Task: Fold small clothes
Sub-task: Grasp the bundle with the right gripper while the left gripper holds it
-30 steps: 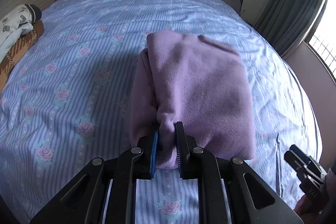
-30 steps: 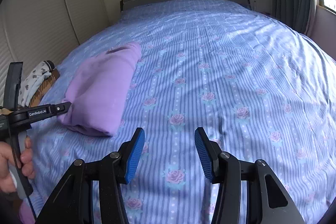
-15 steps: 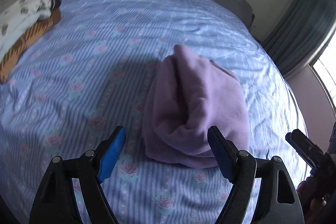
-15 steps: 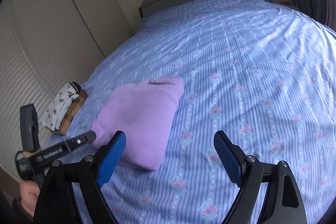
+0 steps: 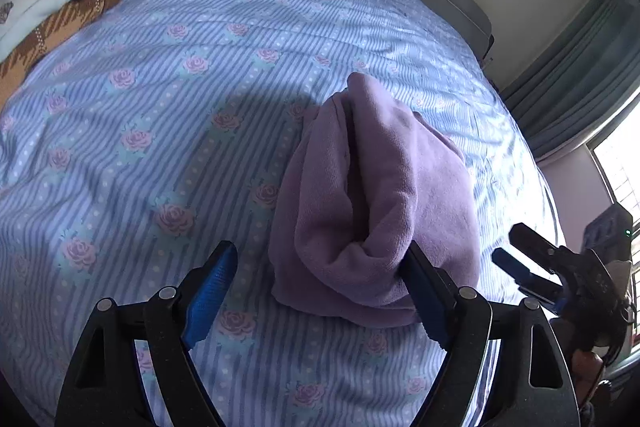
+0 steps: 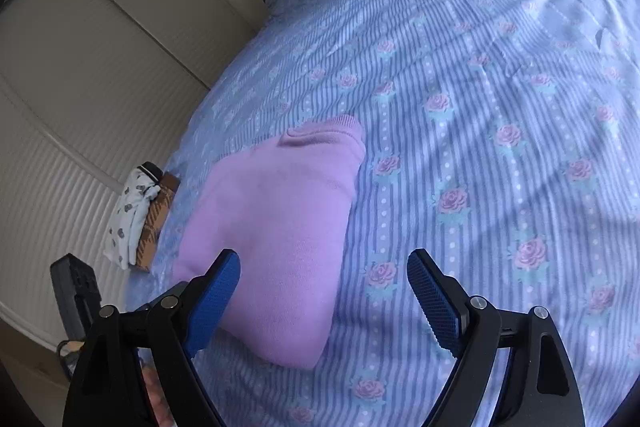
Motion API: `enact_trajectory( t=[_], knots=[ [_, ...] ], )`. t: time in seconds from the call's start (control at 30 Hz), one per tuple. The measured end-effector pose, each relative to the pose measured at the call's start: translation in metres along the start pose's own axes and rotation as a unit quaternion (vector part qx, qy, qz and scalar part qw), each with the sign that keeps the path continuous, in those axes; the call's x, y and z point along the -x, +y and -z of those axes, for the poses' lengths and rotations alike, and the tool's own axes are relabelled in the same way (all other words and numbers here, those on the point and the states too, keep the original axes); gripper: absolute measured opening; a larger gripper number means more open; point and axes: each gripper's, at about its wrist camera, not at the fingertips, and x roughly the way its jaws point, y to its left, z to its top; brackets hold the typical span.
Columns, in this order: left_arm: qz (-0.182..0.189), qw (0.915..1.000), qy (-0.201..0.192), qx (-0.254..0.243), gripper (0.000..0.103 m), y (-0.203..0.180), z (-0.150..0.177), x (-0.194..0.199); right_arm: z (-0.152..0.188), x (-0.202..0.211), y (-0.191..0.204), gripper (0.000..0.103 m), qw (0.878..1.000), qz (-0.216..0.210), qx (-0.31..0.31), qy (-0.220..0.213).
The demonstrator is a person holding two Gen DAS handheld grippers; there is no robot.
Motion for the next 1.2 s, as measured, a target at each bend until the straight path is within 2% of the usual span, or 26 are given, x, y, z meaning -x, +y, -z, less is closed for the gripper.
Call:
enact_trajectory(
  t=[0.17, 0.47, 0.73, 0.83, 1.03, 1.1, 1.13, 1.2],
  knots=[
    [0.009, 0.9999, 0.006, 0.010, 0.086, 0.007, 0.004, -0.005, -0.008, -0.027, -0.006, 0.086, 0.999, -0.013, -0.019, 0.035],
    [0.045, 0.9964, 0.006, 0.071, 0.084, 0.023, 0.016, -0.008, -0.020, -0.063, -0.010, 0.086, 0.994, -0.043, -0.050, 0.084],
    [0.095, 0.9902, 0.003, 0.102, 0.065, 0.027, 0.021, -0.015, -0.027, -0.085, -0.001, 0.085, 0.990, -0.073, -0.049, 0.114],
    [0.103, 0.9886, 0.002, 0.110, 0.062, 0.027, 0.021, -0.018, -0.028, -0.097, 0.002, 0.084, 0.987, -0.082, -0.061, 0.124],
    [0.105, 0.9883, 0.000, 0.110, 0.057, 0.025, 0.021, -0.020, -0.035, -0.109, -0.004, 0.078, 0.981, -0.105, -0.084, 0.142],
    [0.107, 0.9881, -0.001, 0.111, 0.054, 0.026, 0.020, -0.021, -0.037, -0.112, -0.004, 0.067, 0.978, -0.116, -0.087, 0.149],
    [0.109, 0.9879, -0.001, 0.111, 0.052, 0.026, 0.019, -0.022, -0.037, -0.112, -0.004, 0.067, 0.978, -0.113, -0.089, 0.150],
    [0.110, 0.9878, -0.002, 0.110, 0.049, 0.027, 0.018, -0.021, -0.038, -0.110, -0.002, 0.058, 0.980, -0.109, -0.082, 0.148]
  ],
)
